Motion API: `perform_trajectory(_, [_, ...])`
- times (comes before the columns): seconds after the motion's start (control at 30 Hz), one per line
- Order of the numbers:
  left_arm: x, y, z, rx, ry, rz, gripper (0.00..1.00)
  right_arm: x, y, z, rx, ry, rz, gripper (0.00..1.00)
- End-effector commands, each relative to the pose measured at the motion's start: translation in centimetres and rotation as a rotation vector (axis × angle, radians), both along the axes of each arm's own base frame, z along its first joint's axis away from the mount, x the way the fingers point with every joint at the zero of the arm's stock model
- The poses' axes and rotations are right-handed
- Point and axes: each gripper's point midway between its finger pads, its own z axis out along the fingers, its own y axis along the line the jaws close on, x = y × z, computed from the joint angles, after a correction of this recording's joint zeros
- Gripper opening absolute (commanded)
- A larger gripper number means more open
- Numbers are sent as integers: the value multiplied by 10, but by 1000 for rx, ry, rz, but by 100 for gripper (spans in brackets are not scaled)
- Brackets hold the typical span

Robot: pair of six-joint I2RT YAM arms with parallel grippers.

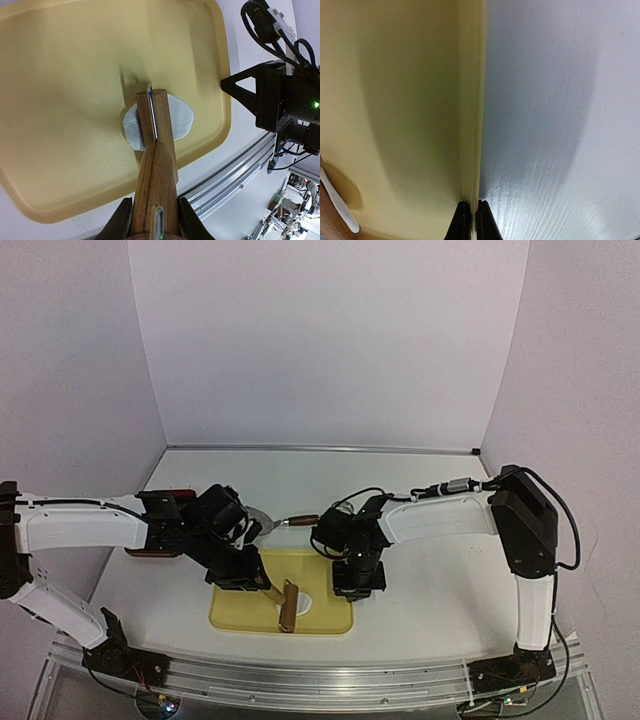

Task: Roll out the dumpling wrappers from the dough

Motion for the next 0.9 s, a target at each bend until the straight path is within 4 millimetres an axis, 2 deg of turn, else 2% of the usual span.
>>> perform_trajectory(0.0, [-21,142,-67,619,69,137,0,1,-55,-1,-246,-24,5,0])
perform_trajectory(0.27, [-27,149,-65,610,78,161,0,2,-53,0,-244,-25,4,0])
perform_trajectory(0.87, [-29,152,-62,604,85,179,0,-1,-58,3,-247,-29,-11,0])
